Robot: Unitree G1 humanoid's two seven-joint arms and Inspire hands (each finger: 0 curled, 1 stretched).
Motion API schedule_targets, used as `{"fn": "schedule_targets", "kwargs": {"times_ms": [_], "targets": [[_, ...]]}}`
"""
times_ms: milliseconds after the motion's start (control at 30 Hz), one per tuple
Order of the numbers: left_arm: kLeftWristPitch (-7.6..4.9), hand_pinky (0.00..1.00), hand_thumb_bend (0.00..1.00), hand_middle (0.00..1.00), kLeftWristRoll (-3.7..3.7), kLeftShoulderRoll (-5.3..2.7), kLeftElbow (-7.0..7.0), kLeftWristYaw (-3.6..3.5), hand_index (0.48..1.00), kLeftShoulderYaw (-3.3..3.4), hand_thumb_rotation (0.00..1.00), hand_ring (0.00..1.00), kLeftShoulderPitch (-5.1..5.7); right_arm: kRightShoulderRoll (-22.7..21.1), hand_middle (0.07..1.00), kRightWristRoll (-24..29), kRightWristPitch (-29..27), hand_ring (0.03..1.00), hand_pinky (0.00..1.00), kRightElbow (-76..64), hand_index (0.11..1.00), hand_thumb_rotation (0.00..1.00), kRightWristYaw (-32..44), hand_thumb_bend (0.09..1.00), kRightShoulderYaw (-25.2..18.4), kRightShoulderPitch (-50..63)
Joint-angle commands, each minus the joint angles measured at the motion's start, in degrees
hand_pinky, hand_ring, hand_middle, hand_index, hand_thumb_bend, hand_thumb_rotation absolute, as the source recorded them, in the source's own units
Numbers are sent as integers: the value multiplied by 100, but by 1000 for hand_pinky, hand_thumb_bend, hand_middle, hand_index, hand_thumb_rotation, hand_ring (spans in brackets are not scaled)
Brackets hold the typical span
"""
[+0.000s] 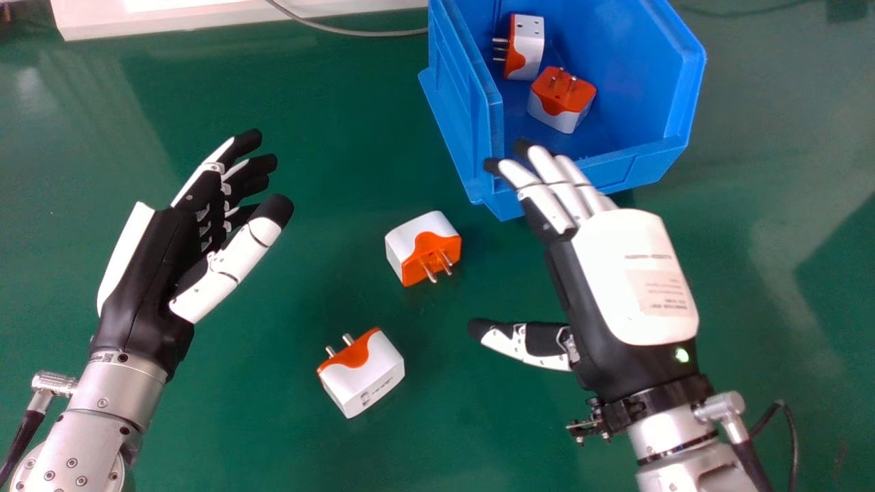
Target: Pick all objects and put in blue box
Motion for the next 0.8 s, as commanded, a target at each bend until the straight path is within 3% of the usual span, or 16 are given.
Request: {"fn": "schedule_targets", "kwargs": {"times_ms": [0, 300, 467, 767], "targets": [[-105, 846, 647, 887, 0, -5, -128, 26, 910, 10, 642, 897, 36, -58, 908, 42, -148, 906, 776, -93, 834, 55, 124, 487, -21, -123], [-28, 845, 657, 890, 19, 5, -259, 35, 910, -2, 649, 899, 95, 36, 890, 17, -262, 893, 756, 40, 819, 33, 352, 494, 118, -259], [0, 846, 653, 890, 19, 14, -258, 35, 910, 1, 649, 899, 87, 100, 886, 49, -357, 885, 747, 498, 812, 18, 567, 502, 213, -797], [81, 846, 649, 890, 16, 25, -442, 49, 909, 19, 647, 899, 191, 46, 870, 189, -774, 862, 729, 1489, 806, 0, 741, 505, 304, -1860]]}}
